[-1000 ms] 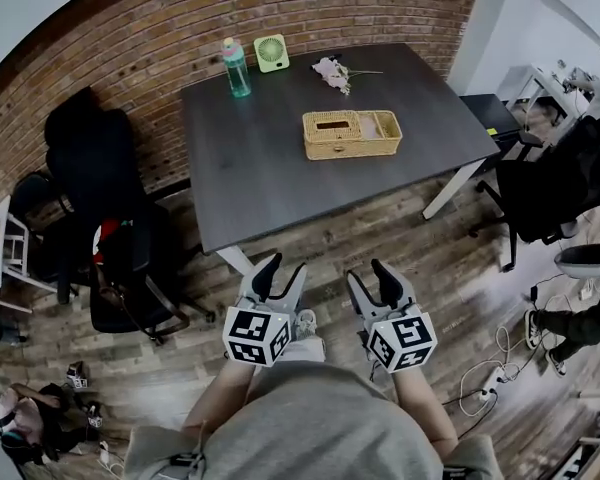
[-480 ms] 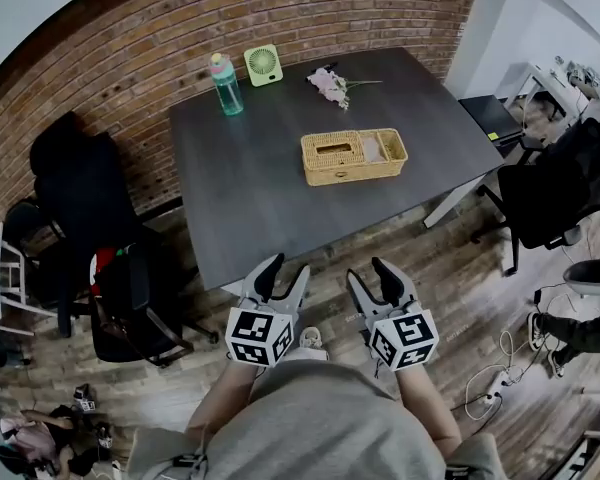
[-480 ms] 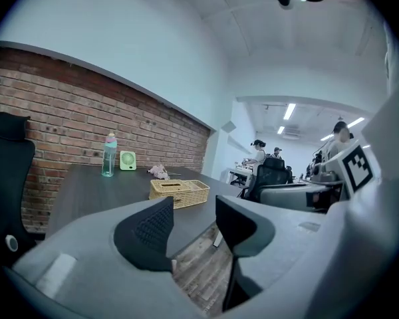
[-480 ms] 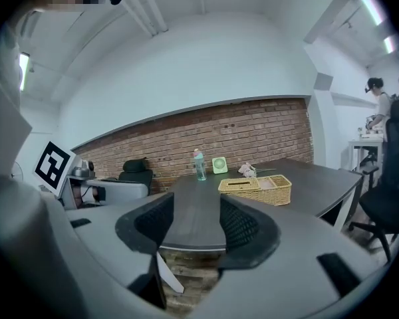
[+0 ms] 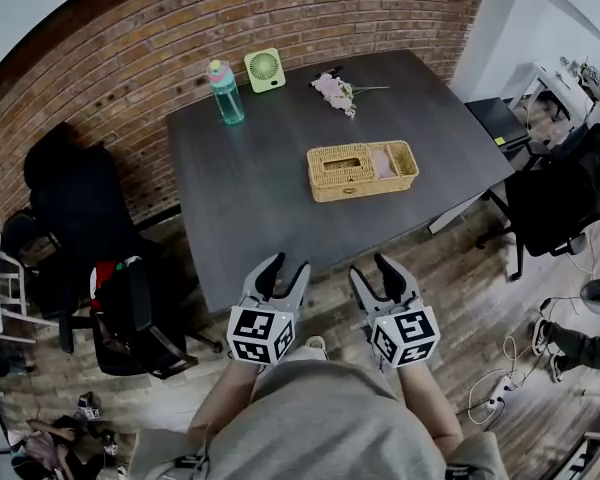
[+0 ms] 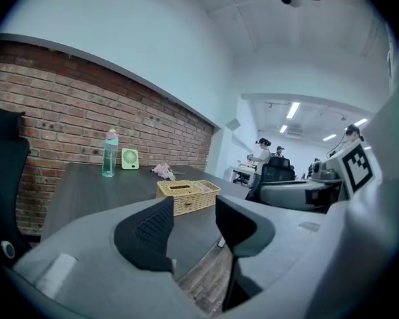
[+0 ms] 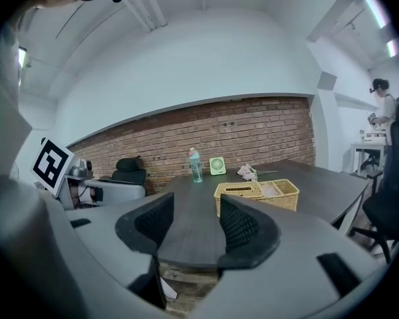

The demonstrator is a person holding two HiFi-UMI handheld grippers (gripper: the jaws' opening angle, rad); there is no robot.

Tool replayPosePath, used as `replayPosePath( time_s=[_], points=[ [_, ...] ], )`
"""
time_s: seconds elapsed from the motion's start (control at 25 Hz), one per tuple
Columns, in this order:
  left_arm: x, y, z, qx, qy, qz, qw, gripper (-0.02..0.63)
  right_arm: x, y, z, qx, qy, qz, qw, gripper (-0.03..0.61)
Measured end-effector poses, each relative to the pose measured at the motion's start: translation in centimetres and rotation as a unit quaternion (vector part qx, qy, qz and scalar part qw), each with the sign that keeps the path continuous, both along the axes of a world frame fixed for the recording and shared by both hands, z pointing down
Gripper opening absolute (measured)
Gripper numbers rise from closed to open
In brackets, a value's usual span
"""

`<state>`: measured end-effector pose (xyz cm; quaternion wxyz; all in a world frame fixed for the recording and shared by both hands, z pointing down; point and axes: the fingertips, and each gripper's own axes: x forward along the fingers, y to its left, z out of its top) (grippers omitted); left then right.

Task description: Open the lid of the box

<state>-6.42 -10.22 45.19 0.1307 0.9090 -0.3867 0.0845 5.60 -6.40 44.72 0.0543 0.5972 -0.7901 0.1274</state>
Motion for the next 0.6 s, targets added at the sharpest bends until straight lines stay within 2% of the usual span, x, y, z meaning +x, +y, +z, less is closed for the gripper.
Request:
replayPosePath(
  time_s=[0.32,0.6],
  points=[
    [0.0,-2.2,0.5,-0.008,-0.005,-0.007,0.9999,0.193,0.6,-2.6,0.6,-0.006,0.007,0.003,1.0,0.216],
    [0.6,-3.7,1.3,-0.015,-0.01,-0.015,0.9997,0.193,2.0,-5.1,1.6,-0.013,0.037,-0.007,0.999,0.216]
  ],
)
